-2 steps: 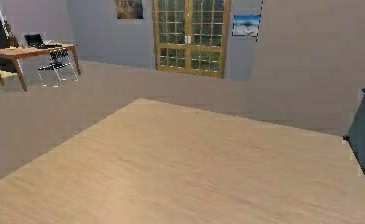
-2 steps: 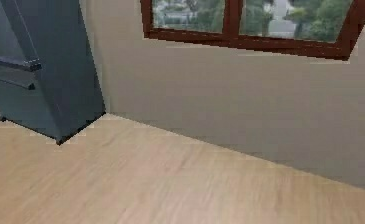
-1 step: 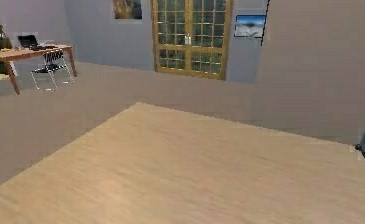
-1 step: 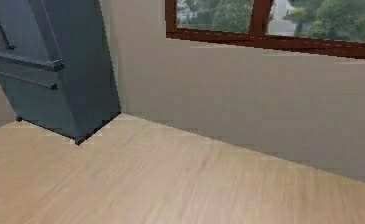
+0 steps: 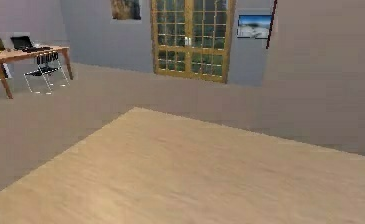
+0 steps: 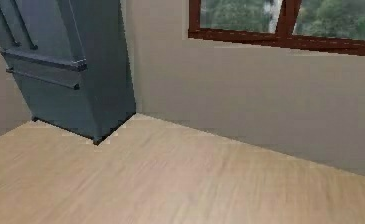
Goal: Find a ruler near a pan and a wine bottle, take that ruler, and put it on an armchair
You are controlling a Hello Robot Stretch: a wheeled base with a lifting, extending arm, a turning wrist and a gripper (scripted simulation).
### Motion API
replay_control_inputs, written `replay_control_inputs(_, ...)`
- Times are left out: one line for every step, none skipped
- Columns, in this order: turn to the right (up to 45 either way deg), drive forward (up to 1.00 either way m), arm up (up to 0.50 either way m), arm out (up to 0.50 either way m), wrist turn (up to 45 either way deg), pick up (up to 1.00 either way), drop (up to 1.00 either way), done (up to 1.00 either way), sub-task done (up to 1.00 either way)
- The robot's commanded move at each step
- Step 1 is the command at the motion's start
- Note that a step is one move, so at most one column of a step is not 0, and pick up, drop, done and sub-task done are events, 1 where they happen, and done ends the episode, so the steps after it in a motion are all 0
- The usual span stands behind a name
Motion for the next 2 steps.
replay_control_inputs(45.0, 0.00, 0.00, 0.00, 0.0, 0.00, 0.00, 0.00, 0.00)
replay_control_inputs(24.0, 0.00, 0.00, 0.00, 0.0, 0.00, 0.00, 0.00, 0.00)
